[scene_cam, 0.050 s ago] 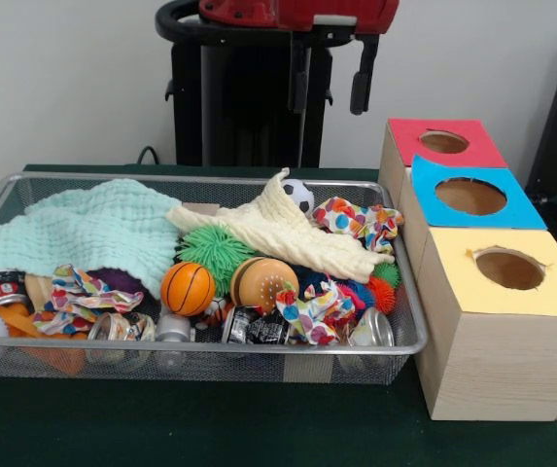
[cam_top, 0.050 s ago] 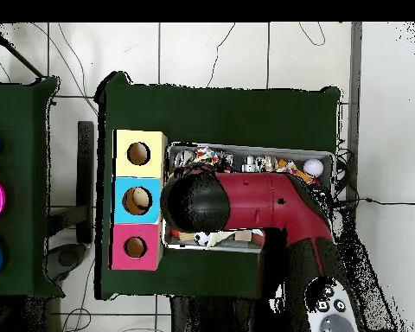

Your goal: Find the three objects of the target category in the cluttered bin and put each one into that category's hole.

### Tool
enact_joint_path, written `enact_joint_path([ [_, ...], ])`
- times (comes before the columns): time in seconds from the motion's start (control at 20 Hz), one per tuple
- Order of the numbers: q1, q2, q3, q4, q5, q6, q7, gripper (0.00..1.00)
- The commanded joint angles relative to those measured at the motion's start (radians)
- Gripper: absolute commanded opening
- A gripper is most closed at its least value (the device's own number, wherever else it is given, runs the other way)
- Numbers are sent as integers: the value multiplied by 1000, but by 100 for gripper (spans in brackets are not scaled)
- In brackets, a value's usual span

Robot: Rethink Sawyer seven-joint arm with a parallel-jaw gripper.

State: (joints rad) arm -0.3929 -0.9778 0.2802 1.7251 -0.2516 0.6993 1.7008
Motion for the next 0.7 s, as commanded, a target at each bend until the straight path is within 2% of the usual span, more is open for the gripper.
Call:
enact_joint_path([
  [0.05,-39,51,-21,68,-11,5,55,100],
  [0.7,-33,93,-24,58,-30,-50,82,100],
])
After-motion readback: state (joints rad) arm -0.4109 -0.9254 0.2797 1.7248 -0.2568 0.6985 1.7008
